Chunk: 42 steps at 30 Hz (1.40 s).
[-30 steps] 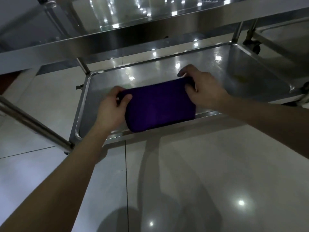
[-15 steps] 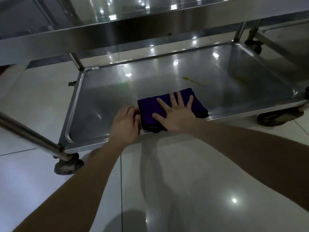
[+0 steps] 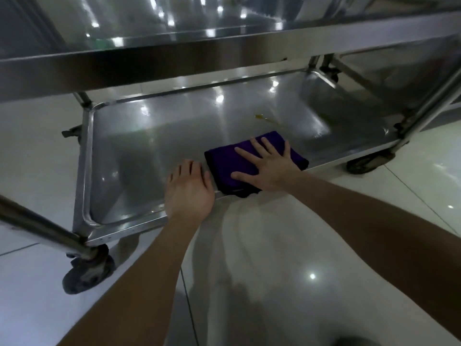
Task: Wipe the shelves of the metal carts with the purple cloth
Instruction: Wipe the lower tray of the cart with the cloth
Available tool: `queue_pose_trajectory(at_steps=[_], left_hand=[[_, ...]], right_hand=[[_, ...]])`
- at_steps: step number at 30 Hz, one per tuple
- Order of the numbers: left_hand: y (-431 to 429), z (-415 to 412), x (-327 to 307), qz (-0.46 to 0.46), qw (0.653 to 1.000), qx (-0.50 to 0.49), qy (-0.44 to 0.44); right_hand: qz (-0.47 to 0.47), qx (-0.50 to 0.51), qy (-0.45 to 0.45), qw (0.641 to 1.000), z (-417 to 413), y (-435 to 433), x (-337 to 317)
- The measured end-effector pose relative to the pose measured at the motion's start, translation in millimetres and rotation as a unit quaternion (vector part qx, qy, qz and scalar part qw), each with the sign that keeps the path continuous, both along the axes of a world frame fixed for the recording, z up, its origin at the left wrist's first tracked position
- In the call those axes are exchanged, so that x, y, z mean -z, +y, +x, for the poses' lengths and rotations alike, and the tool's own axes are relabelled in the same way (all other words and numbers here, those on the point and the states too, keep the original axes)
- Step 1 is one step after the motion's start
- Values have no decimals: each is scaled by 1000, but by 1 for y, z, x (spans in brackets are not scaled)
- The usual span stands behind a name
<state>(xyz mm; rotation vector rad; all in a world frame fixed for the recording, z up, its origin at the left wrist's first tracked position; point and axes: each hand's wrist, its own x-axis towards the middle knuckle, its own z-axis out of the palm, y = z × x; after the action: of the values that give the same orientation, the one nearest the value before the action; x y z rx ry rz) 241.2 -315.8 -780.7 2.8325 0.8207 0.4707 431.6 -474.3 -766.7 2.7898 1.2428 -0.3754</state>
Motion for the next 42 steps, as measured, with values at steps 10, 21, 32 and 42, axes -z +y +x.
queue_pose_trajectory(at_steps=[10,21,32,42], left_hand=[[3,23,-4,-8,999,-42,18],[-71,112,-1,27,996,-79,17],[-77,114,-3,11,995,-99,10],[-73,111,-5,14,996,-89,22]], right_hand=[[27,23,18,999,69,-65,8],[64,7,14,998,115,-98,20],[59,151,-8,987,243,-46,11],[72,-40,2,997,153,128,-3]])
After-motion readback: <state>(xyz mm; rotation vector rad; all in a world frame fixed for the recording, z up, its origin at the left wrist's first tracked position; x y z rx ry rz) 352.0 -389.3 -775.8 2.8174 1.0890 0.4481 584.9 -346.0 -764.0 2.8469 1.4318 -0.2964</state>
